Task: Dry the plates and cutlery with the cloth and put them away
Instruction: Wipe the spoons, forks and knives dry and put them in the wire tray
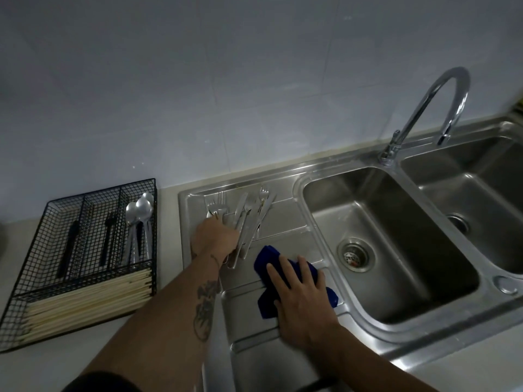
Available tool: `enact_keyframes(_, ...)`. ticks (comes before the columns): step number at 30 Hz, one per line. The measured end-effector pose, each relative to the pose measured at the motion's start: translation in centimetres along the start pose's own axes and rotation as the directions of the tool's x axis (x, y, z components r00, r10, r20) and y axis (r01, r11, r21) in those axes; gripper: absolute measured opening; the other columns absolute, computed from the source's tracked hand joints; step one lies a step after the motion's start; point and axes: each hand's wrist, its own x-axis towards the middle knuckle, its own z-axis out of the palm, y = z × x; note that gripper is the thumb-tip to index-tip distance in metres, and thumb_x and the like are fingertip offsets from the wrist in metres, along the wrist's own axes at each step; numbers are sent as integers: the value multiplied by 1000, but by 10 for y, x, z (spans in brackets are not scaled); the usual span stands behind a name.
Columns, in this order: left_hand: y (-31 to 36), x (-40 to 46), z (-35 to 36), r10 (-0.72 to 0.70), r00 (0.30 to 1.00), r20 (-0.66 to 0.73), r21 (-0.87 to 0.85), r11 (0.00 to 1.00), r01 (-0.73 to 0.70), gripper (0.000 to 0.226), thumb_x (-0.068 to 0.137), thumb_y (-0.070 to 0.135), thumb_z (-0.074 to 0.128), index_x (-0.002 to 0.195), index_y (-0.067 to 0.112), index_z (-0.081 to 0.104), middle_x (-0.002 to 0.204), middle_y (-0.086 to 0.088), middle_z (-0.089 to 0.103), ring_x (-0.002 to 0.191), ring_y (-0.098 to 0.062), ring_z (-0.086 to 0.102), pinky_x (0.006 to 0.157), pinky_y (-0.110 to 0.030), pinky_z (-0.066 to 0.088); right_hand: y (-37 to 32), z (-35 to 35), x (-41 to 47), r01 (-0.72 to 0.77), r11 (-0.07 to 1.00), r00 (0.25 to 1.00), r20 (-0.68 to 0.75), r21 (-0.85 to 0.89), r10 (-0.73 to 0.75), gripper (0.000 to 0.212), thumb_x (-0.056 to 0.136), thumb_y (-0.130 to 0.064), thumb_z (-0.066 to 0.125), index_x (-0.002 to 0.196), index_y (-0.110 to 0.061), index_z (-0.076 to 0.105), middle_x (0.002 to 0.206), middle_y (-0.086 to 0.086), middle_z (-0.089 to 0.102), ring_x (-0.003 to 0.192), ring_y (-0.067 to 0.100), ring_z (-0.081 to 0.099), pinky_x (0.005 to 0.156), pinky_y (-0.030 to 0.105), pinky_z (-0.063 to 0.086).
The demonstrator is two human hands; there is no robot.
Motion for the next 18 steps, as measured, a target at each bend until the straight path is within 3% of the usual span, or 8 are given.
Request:
enact_keyframes(3, 1, -10, -1, -27, 999, -21, -56, 998, 26, 15, 85, 20, 66, 75, 10, 60, 68, -3, 64, 56, -16, 64, 50, -27, 53, 3, -2, 2, 33, 998, 999, 29, -61, -31, 80, 84, -41, 48, 151, -27, 7, 157, 10, 17, 139, 44, 20, 104, 64, 23)
enact_keyframes(5, 0, -17, -1, -33, 999, -35, -100, 995, 30, 13, 86, 18, 65, 77, 10, 62, 67, -3, 63, 55, -14, 61, 44, -23, 44, 6, -7, 1, 58, 995, 998, 35, -80, -55, 89, 79, -37, 55, 150, -27, 3, 156, 9, 13, 137, 41, 19, 105, 59, 22)
enact_keyframes(9, -3, -30, -6, -24, 997, -80, -163, 987, 11, 7, 83, 14, 66, 85, 10, 60, 76, -5, 64, 63, -16, 62, 47, -25, 45, 10, -16, -3, 54, 999, 998, 40, -6, -54, 92, 75, -32, 63, 148, -30, 8, 153, 4, 14, 135, 34, 20, 108, 54, 22)
enact_keyframes(13, -12, -45, -12, 68, 995, -70, -157, 985, -78, 4, 80, 9, 60, 81, 12, 61, 76, -5, 65, 67, -18, 63, 52, -26, 47, 11, -21, -8, 28, 996, 999, 30, 89, -31, 80, 78, -36, 59, 146, -33, 17, 149, 0, 21, 131, 29, 26, 107, 48, 27)
enact_keyframes(18, -31, -73, -14, 101, 995, -12, -144, 984, -102, 9, 82, 11, 56, 79, 11, 65, 76, -4, 66, 73, -23, 63, 61, -31, 49, 9, -24, -25, -17, 999, 1000, 26, 45, 16, 66, 82, -34, 45, 143, -32, 20, 141, 4, 29, 118, 29, 35, 95, 44, 36)
